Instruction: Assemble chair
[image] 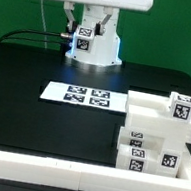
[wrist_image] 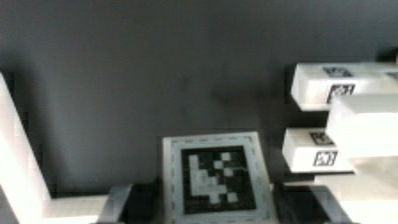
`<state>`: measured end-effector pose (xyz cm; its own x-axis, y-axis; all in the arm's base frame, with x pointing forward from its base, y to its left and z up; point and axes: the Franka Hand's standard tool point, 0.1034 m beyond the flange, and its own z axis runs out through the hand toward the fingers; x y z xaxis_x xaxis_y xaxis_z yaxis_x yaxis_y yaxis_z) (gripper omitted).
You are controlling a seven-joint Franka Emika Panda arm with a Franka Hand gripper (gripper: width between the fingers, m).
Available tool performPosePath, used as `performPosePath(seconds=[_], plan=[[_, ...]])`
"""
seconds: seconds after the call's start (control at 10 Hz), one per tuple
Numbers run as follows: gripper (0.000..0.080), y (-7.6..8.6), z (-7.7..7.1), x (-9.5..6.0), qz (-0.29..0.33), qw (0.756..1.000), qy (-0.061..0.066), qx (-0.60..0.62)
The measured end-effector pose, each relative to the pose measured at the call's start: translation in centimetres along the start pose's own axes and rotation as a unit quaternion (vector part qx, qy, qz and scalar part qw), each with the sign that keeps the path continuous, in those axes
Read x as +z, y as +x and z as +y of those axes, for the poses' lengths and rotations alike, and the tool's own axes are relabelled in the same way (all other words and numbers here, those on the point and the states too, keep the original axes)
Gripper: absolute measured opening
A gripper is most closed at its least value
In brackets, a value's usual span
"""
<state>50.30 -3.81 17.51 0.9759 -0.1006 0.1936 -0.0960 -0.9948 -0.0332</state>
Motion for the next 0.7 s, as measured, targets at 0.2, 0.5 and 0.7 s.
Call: performPosePath(seconds=[0.2, 0.5, 0.7], plan=[[0.0284, 0.5, -5.0, 0.7, 0.067, 0.998, 0.014, 0.011], [0.0284, -0.1, -11.8, 1.4, 0.133, 0.989, 0.039, 0.047], [0.0284, 0.4, -11.3, 1.2, 0.162, 0.985, 0.037, 0.048]])
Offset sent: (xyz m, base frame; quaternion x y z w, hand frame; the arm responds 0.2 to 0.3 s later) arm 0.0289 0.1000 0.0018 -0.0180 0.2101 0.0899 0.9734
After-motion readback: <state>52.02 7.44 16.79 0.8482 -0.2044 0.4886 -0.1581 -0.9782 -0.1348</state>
